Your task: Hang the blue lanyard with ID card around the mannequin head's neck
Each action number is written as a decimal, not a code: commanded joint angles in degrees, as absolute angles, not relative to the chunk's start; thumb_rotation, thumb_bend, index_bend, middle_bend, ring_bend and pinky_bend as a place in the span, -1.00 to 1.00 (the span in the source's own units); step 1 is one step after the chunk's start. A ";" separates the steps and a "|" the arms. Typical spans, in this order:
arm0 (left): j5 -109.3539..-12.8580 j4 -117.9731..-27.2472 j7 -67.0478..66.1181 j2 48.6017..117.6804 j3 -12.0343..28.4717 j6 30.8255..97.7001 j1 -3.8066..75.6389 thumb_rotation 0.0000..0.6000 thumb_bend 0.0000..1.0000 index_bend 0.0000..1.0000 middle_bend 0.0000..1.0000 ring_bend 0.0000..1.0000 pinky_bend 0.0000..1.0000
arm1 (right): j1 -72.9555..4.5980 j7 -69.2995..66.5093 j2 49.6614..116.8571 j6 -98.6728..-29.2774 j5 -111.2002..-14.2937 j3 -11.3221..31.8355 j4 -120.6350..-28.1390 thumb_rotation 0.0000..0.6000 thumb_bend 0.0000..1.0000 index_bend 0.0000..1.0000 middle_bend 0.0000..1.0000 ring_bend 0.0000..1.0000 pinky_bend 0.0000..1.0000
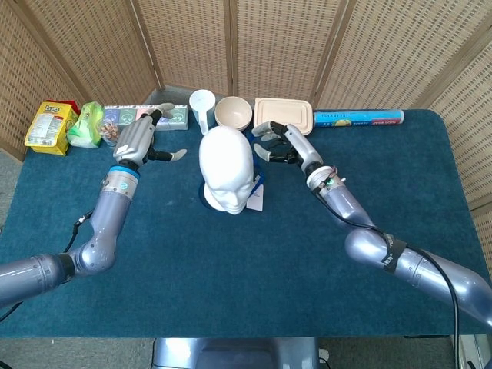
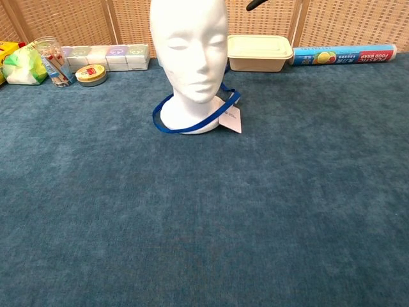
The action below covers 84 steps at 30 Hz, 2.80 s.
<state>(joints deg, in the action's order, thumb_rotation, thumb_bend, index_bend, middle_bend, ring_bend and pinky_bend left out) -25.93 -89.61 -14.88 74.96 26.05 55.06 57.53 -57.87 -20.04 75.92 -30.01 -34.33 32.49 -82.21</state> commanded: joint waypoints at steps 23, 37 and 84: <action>-40.02 -106.21 -2.80 61.79 22.01 57.91 42.50 0.73 -0.62 -0.78 -0.55 -0.81 -0.56 | -42.72 -27.78 65.15 -41.12 -45.65 33.32 -99.46 0.40 -0.19 -0.43 -0.41 -0.47 -0.41; -56.35 -112.16 5.35 53.15 13.83 61.07 29.04 0.72 -0.62 -0.78 -0.55 -0.81 -0.56 | -27.89 -33.29 57.46 -50.41 -62.86 27.46 -108.68 0.40 -0.20 -0.37 -0.37 -0.44 -0.37; -91.10 -106.73 1.81 55.44 -9.50 89.68 -3.00 0.85 -0.56 -0.63 -0.55 -0.81 -0.56 | 1.58 1.99 58.89 -90.86 -94.06 0.56 -102.74 0.40 -0.20 -0.16 -0.19 -0.29 -0.26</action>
